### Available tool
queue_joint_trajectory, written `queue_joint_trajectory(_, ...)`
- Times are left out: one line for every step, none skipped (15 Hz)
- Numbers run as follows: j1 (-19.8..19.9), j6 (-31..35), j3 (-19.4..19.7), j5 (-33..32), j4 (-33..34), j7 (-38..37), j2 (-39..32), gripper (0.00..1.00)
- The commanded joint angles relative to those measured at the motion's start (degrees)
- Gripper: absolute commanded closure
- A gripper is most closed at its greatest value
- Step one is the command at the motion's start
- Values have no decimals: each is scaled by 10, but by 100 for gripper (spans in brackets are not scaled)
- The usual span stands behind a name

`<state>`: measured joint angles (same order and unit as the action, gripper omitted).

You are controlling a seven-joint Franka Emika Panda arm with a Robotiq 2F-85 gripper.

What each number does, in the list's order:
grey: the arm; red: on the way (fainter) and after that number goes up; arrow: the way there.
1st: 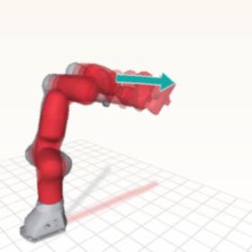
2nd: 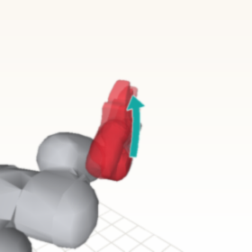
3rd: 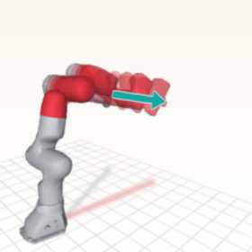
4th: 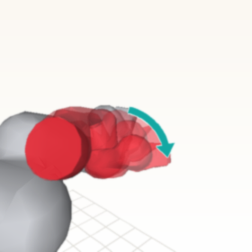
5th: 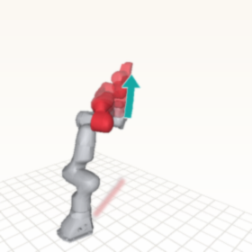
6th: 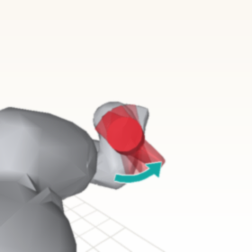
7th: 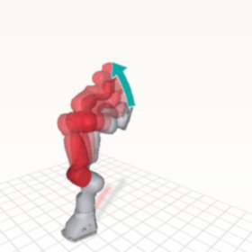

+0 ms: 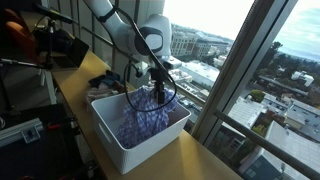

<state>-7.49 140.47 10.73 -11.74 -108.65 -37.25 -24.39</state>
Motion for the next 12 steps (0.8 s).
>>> queue_joint_trajectory(-6, -18, -5, -12, -32, -3, 94, 100)
queue_joint_trajectory(-10, -24, -7, -20, -33, -8, 117, 100)
queue_joint_trajectory(-13, -29, -12, -27, -32, -12, 138, 100)
queue_joint_trajectory(-16, -36, -19, -35, -30, -17, 159, 100)
queue_joint_trajectory(-17, -48, -29, -44, -25, -21, 179, 100)
queue_joint_trajectory(-20, -59, -41, -54, -20, -28, 198, 100)
queue_joint_trajectory(-20, -71, -55, -61, -15, -32, 217, 100)
queue_joint_trajectory(-22, -84, -70, -71, -10, -40, 235, 100)
queue_joint_trajectory(-22, -98, -88, -76, -4, -45, 253, 100)
queue_joint_trajectory(-24, -114, -107, -81, 4, -51, 268, 100)
queue_joint_trajectory(-25, -130, -126, -82, 13, -55, 281, 100)
queue_joint_trajectory(-28, -141, -147, -87, 23, -67, 287, 100)
